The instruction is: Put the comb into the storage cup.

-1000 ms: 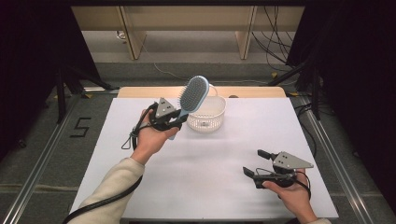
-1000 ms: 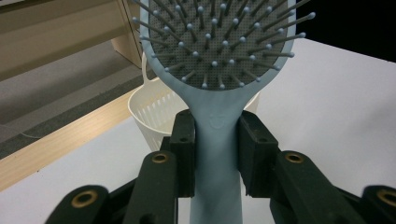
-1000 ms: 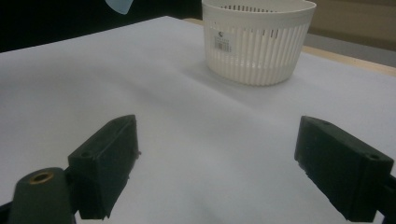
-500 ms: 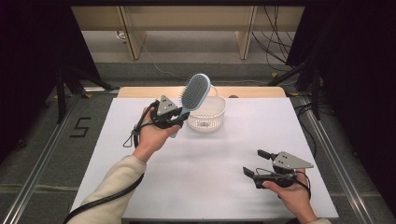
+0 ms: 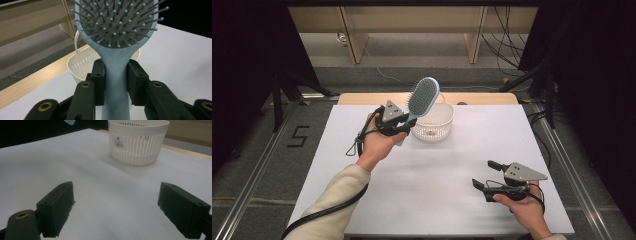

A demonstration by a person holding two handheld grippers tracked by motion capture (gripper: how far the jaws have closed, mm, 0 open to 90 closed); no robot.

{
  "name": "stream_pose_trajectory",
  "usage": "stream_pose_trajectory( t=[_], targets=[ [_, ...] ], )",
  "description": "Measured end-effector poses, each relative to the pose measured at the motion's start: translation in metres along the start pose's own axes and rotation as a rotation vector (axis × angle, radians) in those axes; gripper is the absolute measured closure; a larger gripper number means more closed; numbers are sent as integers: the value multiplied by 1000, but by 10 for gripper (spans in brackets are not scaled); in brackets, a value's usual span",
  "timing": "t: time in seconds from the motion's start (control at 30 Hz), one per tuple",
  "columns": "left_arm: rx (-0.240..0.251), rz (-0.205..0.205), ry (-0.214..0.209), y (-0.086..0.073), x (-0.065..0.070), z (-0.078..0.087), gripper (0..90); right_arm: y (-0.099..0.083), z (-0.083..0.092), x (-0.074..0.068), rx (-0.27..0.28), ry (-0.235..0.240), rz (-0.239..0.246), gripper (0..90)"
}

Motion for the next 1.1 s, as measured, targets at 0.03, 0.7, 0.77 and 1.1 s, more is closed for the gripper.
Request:
stream_pose_trajectory(
  t=[0.03, 0.7, 0.77, 1.1],
  targets=[
    [0, -2, -1, 0, 0, 0, 697, 0, 0, 0, 0, 0, 0, 144],
    [-1, -12, -3, 8, -3, -11, 697, 0, 0, 0, 1, 0, -1, 144],
    [0, -11, -3, 9, -4, -13, 697, 0, 0, 0, 1, 0, -2, 143],
    [-1, -12, -2, 10, -7, -20, 697, 0, 0, 0, 2, 0, -4, 143]
  ],
)
Point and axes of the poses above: each handheld gripper's, and its own axes: z roughly backward along the jaws, y roughly out of its top, x roughly to its right, the point moved 7 cm from there along -z, roughly forward along the jaws, and after that the axes turned 5 degrees about -x, right-handed, at the moved point
